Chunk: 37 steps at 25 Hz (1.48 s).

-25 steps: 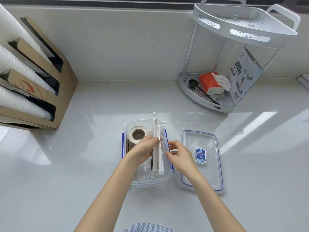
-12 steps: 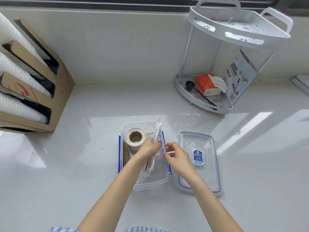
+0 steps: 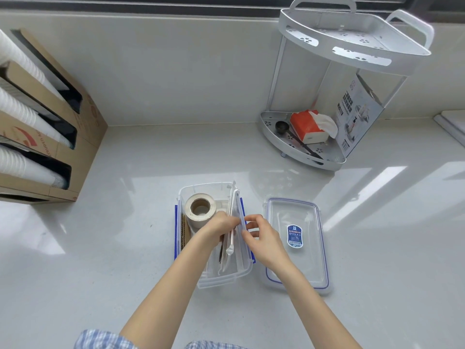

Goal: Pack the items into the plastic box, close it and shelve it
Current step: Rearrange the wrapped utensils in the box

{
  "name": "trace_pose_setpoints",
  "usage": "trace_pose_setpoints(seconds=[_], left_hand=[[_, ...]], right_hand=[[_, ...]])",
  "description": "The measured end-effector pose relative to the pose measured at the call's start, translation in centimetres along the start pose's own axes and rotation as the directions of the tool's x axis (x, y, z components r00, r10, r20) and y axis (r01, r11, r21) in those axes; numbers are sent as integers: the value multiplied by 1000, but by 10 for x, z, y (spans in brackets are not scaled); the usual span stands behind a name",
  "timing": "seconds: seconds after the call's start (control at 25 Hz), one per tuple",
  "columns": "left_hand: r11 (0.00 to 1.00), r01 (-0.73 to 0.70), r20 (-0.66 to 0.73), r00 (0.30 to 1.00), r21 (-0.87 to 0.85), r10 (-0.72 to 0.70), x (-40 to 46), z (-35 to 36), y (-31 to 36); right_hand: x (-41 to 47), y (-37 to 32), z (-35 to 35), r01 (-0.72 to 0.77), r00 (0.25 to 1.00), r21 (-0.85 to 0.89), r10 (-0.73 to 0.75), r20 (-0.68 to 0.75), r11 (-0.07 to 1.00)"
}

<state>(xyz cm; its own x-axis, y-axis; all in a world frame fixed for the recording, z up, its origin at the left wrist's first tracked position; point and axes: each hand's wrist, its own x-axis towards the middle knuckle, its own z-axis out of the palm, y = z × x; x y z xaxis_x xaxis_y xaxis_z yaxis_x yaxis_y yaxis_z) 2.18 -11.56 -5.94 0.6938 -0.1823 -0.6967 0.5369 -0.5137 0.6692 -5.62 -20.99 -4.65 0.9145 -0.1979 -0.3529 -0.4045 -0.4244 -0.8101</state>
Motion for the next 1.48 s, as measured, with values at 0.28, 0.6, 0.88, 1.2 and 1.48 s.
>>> trace_pose_setpoints(seconds=[0.28, 0.6, 0.88, 1.2, 1.48], left_hand=[[998, -28, 30, 999, 51, 26, -10, -3, 6], [871, -245, 113, 941, -426, 320, -51, -38, 3], [865, -501, -54, 863, 18, 502, -65, -24, -17], [794, -459, 70, 848, -399, 526, -81, -24, -24], [768, -340, 17, 910, -542, 415, -83, -22, -34]], right_hand=[[0, 0, 1, 6, 1000, -24, -6, 24, 1000], [-3, -29, 2, 102, 992, 220, -83, -93, 970], [-7, -57, 18, 22, 986, 431, -90, 139, 902], [-7, -61, 21, -66, 993, 787, -38, 113, 614], [-4, -61, 16, -53, 996, 896, -38, 78, 441]])
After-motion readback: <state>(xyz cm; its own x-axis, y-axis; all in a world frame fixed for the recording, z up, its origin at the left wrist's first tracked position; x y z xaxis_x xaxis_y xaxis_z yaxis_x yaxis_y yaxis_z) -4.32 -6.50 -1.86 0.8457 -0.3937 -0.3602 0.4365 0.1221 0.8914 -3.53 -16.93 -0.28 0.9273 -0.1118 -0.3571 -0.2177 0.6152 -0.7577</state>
